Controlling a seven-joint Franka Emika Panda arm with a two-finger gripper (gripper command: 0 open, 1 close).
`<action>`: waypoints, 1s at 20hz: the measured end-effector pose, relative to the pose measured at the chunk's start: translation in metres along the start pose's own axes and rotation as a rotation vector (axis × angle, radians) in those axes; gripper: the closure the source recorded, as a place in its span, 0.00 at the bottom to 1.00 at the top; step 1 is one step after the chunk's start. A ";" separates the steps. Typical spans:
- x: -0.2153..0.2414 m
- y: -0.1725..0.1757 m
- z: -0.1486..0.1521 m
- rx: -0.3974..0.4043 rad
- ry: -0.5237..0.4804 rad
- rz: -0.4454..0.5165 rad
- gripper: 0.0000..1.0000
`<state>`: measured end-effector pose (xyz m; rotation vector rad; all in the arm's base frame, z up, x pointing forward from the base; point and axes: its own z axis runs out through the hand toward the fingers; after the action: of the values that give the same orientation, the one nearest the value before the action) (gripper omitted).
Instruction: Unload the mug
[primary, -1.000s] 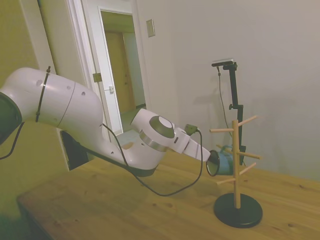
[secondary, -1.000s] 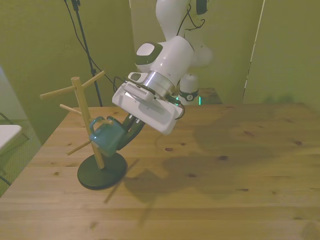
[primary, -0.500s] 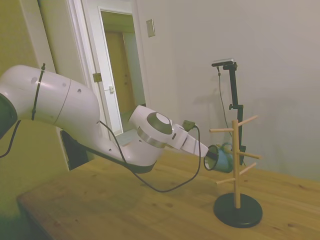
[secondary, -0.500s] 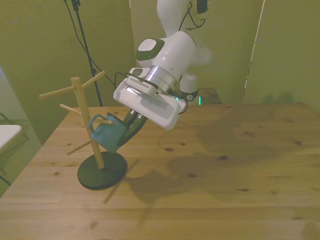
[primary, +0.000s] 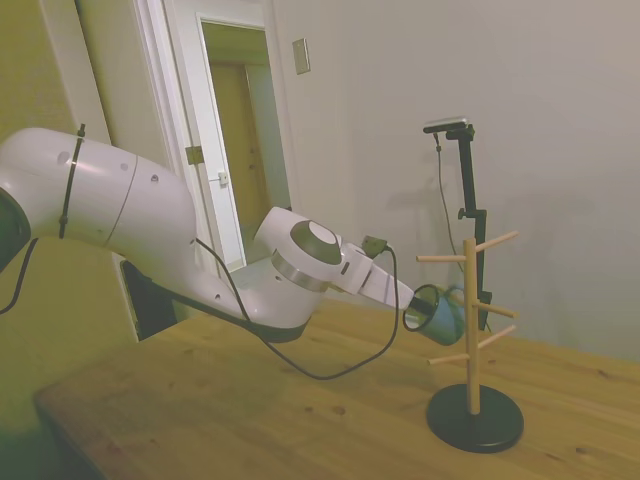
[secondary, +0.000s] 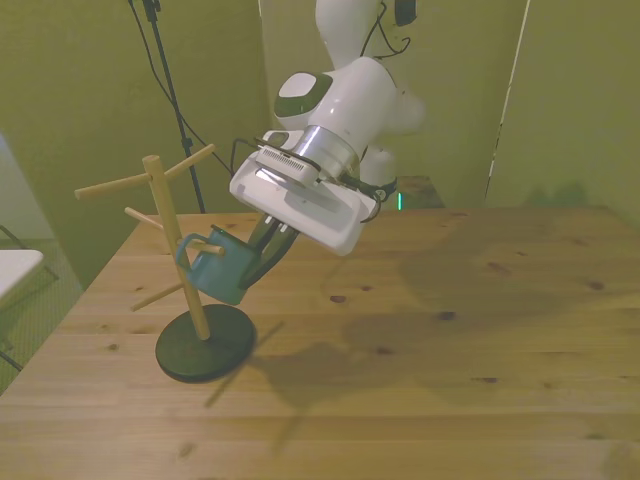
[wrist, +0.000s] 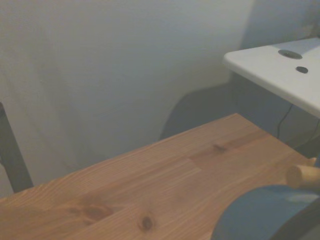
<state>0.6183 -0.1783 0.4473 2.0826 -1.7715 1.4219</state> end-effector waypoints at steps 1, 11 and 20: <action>-0.001 -0.002 -0.002 0.004 -0.001 0.000 1.00; -0.010 -0.022 -0.021 0.043 -0.022 0.001 1.00; -0.029 -0.059 -0.046 0.078 -0.066 -0.004 1.00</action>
<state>0.6414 -0.1099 0.4836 2.1950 -1.7608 1.4610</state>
